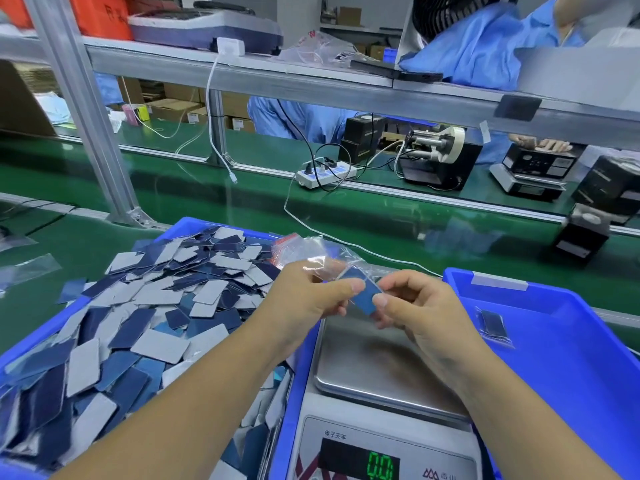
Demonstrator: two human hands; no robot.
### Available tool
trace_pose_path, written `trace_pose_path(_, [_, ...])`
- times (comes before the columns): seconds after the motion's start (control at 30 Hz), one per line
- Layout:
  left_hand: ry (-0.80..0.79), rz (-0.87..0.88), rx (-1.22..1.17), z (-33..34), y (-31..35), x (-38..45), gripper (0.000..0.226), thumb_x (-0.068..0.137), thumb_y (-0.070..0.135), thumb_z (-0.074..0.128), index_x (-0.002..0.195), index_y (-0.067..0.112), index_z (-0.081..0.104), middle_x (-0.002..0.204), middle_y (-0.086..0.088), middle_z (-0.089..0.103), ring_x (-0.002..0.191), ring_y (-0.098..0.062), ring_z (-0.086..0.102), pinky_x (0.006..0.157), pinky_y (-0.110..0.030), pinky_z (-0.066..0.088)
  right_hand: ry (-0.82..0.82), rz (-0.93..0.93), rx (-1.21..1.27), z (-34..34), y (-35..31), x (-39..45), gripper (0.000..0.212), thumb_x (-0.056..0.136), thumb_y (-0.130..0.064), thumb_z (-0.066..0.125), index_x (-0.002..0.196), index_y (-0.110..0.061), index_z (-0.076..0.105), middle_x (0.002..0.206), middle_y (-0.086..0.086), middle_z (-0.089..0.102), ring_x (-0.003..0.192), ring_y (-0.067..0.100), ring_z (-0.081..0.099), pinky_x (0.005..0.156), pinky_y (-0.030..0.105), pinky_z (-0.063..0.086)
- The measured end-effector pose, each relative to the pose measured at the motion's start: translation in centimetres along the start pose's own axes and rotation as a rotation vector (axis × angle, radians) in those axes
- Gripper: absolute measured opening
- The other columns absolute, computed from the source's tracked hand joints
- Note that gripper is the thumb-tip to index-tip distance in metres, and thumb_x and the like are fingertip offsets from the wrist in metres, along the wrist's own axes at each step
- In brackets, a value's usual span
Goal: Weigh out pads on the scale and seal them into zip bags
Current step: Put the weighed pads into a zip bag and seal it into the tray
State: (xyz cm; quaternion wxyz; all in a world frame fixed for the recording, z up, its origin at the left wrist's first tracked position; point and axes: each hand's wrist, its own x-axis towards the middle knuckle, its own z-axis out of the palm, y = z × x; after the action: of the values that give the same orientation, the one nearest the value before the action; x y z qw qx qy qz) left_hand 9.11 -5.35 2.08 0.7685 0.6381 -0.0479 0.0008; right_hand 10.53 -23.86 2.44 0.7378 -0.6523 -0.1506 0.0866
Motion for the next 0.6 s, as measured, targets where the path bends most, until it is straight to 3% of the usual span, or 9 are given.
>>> trace_pose_path(0.07, [-0.071,-0.009,0.018,0.4,-0.1,-0.3,0.010,0.066,0.026,0.085,0.071,0.030,0.077,0.065,0.007,0.065,0.060,-0.008,0.061,0.060,-0.019,0.052,0.041,-0.017,0.050,0.2,0.1,0.0,0.017,0.065,-0.008,0.085,0.075,-0.016,0.073,0.070,0.012,0.066,0.060,0.023,0.063,0.058,0.027,0.054])
trace_pose_path(0.2, [-0.102,-0.069,-0.048,1.1,-0.3,-0.5,0.029,0.060,0.031,0.089,0.085,0.020,0.080,0.085,-0.007,0.076,0.076,-0.014,0.070,0.064,-0.022,0.054,0.082,-0.020,0.126,0.8,0.1,0.1,0.023,0.057,-0.016,0.084,0.077,-0.014,0.074,0.070,0.011,0.067,0.061,0.021,0.066,0.059,0.027,0.055])
trace_pose_path(0.3, [-0.032,-0.046,-0.106,1.0,-0.2,-0.3,0.011,0.069,0.017,0.082,0.079,0.022,0.080,0.077,-0.004,0.073,0.068,-0.012,0.067,0.060,-0.020,0.052,0.108,-0.013,0.128,0.7,0.0,0.1,0.029,0.058,-0.020,0.083,0.083,-0.010,0.071,0.073,0.010,0.069,0.062,0.021,0.065,0.058,0.026,0.055])
trace_pose_path(0.4, [-0.001,-0.019,-0.105,0.9,-0.2,-0.3,0.014,0.073,0.010,0.081,0.071,0.024,0.078,0.070,-0.002,0.070,0.063,-0.012,0.065,0.059,-0.019,0.052,0.085,-0.045,0.138,0.8,0.0,0.0,0.009,0.066,-0.014,0.076,0.075,-0.013,0.076,0.070,0.011,0.068,0.058,0.021,0.064,0.054,0.025,0.052])
trace_pose_path(0.5, [-0.011,-0.076,-0.078,1.1,-0.1,-0.6,0.007,0.079,0.013,0.084,0.082,0.018,0.080,0.081,-0.009,0.074,0.075,-0.017,0.069,0.064,-0.022,0.054,0.069,-0.050,0.163,1.3,0.2,-0.1,0.010,0.070,-0.010,0.072,0.076,-0.014,0.079,0.070,0.012,0.070,0.062,0.021,0.066,0.055,0.023,0.052])
trace_pose_path(0.6, [-0.039,-0.090,-0.042,0.9,-0.1,-0.6,0.011,0.081,0.014,0.082,0.090,0.010,0.079,0.080,-0.007,0.073,0.075,-0.016,0.066,0.064,-0.021,0.053,0.009,-0.021,0.205,1.2,0.0,-0.2,0.009,0.075,-0.006,0.076,0.079,-0.013,0.079,0.074,0.011,0.070,0.066,0.020,0.065,0.060,0.024,0.053])
